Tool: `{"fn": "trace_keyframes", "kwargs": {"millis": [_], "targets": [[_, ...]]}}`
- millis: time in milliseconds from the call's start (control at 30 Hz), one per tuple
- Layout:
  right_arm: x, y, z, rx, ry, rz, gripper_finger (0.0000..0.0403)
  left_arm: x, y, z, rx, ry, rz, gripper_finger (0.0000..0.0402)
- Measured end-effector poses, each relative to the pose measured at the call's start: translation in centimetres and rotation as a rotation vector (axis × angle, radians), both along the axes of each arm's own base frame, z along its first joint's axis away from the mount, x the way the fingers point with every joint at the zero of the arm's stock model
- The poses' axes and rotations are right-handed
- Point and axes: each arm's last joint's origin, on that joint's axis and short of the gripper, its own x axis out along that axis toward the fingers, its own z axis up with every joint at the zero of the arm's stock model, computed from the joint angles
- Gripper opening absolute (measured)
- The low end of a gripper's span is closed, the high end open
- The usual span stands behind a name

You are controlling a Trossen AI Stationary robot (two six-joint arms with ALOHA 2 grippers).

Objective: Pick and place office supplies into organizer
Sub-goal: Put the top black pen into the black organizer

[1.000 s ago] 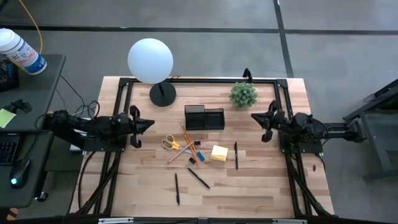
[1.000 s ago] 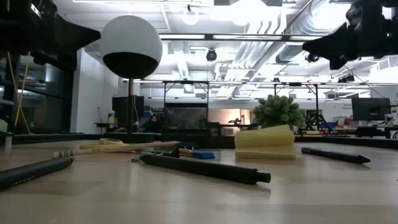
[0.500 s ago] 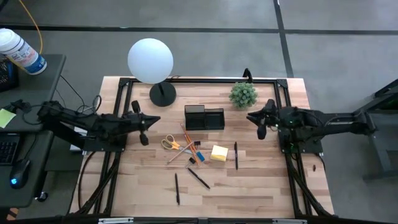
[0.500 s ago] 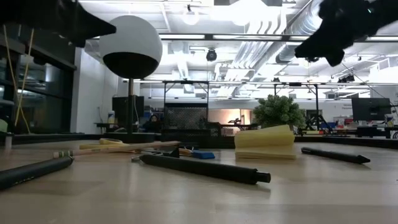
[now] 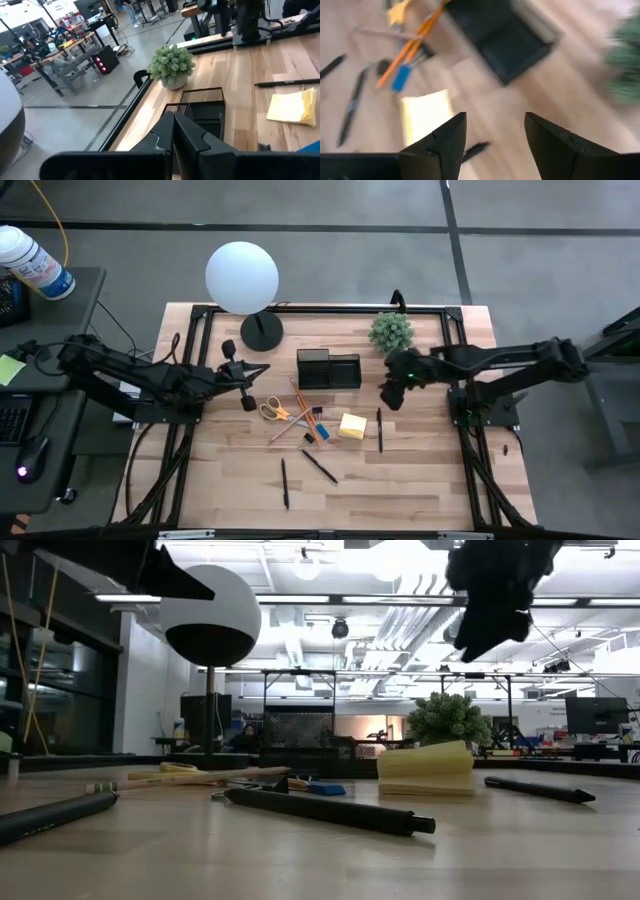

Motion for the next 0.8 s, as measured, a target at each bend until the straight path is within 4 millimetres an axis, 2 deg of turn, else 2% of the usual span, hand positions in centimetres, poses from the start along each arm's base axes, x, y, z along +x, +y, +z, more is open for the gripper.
{"fn": "trace_keyframes", "kwargs": {"millis": [100,267,433,633,800], "targets": [[1.2,0.3,-1.3,0.057,0.065,-0.009,0.0199,0.1,0.0,0.3,-0.001,-0.008,0.000,0.0001],[2.3,0.3,-4.1,0.151,0.210,-0.199,0.0200,0.1,0.0,0.5,-0.004,-0.023,0.000,0.0001],[3.1,0.5,-6.6,0.170,0.307,-0.400,0.0200,0.1,-0.1,0.6,-0.010,-0.026,-0.021,0.0001],[4.2,1.2,-9.3,0.239,0.405,-0.491,0.0199,0.3,-0.3,0.6,-0.044,-0.034,-0.112,0.0001],[4.5,1.7,-10.7,0.239,0.451,-0.527,0.0199,0.3,-0.3,0.5,-0.046,-0.032,-0.119,0.0001]]}}
